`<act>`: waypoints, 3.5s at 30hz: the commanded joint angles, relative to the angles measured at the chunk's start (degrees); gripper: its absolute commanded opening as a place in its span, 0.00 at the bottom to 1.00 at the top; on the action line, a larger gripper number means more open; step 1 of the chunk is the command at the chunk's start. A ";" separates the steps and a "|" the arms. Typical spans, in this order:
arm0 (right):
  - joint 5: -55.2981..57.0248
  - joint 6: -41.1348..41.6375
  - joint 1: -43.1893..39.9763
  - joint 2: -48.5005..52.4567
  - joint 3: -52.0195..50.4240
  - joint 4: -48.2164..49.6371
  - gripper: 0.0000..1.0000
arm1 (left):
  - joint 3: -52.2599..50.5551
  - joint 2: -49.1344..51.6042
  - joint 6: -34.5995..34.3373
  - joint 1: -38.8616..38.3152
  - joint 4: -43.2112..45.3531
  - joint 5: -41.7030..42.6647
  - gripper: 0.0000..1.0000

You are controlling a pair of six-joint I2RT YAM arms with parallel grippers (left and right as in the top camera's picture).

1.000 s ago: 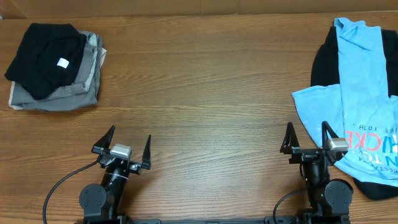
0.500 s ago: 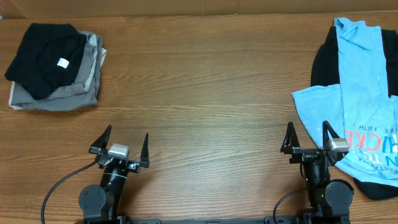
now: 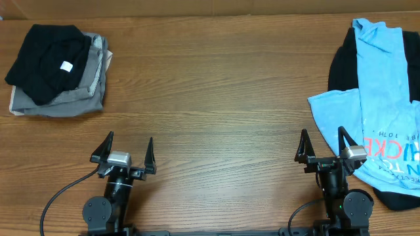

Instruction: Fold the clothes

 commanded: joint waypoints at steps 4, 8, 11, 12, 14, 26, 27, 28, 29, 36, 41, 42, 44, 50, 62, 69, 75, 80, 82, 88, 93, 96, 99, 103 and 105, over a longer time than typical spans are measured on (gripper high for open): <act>-0.98 -0.24 -0.15 -0.46 4.37 -0.48 1.00 | -0.20 -0.66 -3.26 0.17 0.26 -1.46 1.00; -0.98 -0.26 -0.15 -0.44 6.25 -2.80 1.00 | -0.20 -0.66 -4.66 0.17 0.24 -1.44 1.00; -0.98 -0.33 -0.15 -0.44 7.15 -3.17 1.00 | -0.17 -0.66 -5.11 0.17 0.26 -1.44 1.00; -1.14 -1.01 -0.15 -0.44 7.43 -3.15 1.00 | -0.15 -0.66 -5.35 0.17 0.24 -1.46 1.00; -1.38 -1.86 -0.15 -0.37 7.98 -3.19 1.00 | 0.09 -0.63 -6.51 0.17 0.17 -1.44 1.00; -1.84 -2.99 -0.15 7.41 13.22 -3.17 1.00 | 5.95 5.01 -7.61 0.17 -1.92 -1.95 1.00; -2.03 -3.02 -0.15 8.46 14.05 -3.17 1.00 | 7.21 6.49 -7.61 0.17 -2.62 -2.08 1.00; -2.27 -3.02 -0.15 9.29 14.73 -3.17 1.00 | 8.70 8.31 -7.58 0.17 -3.32 -2.10 1.00; -2.27 -3.02 -0.15 10.36 15.61 -3.19 1.00 | 10.25 10.36 -7.54 0.17 -3.87 -2.12 1.00; -3.10 -3.02 -0.15 22.36 28.22 -12.87 1.00 | 28.02 30.56 -6.73 0.17 -8.85 0.70 1.00; -3.15 -2.97 -0.15 31.54 39.98 -24.06 1.00 | 42.80 42.71 -6.47 0.17 -18.34 2.03 1.00; -3.13 -2.97 -0.15 33.53 42.49 -26.38 1.00 | 46.18 45.55 -6.14 0.17 -21.00 2.12 1.00; -3.13 -2.95 -0.15 37.05 46.82 -30.32 1.00 | 52.37 50.58 -5.46 0.17 -26.25 2.45 1.00; -3.06 -2.75 -0.17 48.85 57.90 -41.20 1.00 | 69.05 65.00 -3.65 0.15 -40.44 5.31 1.00; -4.74 -2.58 -0.96 72.08 65.61 -48.13 1.00 | 74.90 82.09 -1.55 0.17 -43.06 3.28 1.00; -1.99 -2.75 -3.17 82.66 65.61 -43.54 0.90 | 74.90 91.38 -2.16 0.11 -41.88 4.94 1.00; 3.80 -0.07 -5.35 91.03 65.61 -41.90 0.85 | 74.90 95.54 -1.51 0.11 -41.88 5.22 1.00; 6.43 0.31 -5.46 97.15 65.61 -41.64 0.81 | 74.90 95.97 -1.53 0.11 -41.03 5.20 1.00; 6.40 0.50 -5.46 99.30 65.61 -41.13 0.80 | 74.90 95.97 -1.55 0.11 -40.39 5.20 1.00; 7.04 0.48 -5.46 104.35 65.61 -38.75 0.70 | 74.90 95.97 -1.55 0.11 -39.60 5.18 1.00; 8.26 1.36 -5.46 106.20 65.51 -36.15 0.63 | 74.90 96.00 -1.53 0.11 -39.58 4.74 1.00; 9.44 1.86 -5.46 106.25 64.89 -33.68 0.62 | 74.90 96.00 -1.53 0.11 -39.56 4.76 1.00; 9.64 1.86 -5.46 106.25 63.95 -31.36 0.59 | 74.90 96.02 -1.53 0.11 -39.58 4.74 1.00; 9.62 2.03 -5.46 106.25 62.38 -29.44 0.54 | 74.90 96.10 -1.55 0.11 -39.58 3.76 1.00; 9.64 2.01 -5.46 106.25 61.75 -28.79 0.51 | 74.88 96.10 -1.55 0.11 -39.58 3.26 1.00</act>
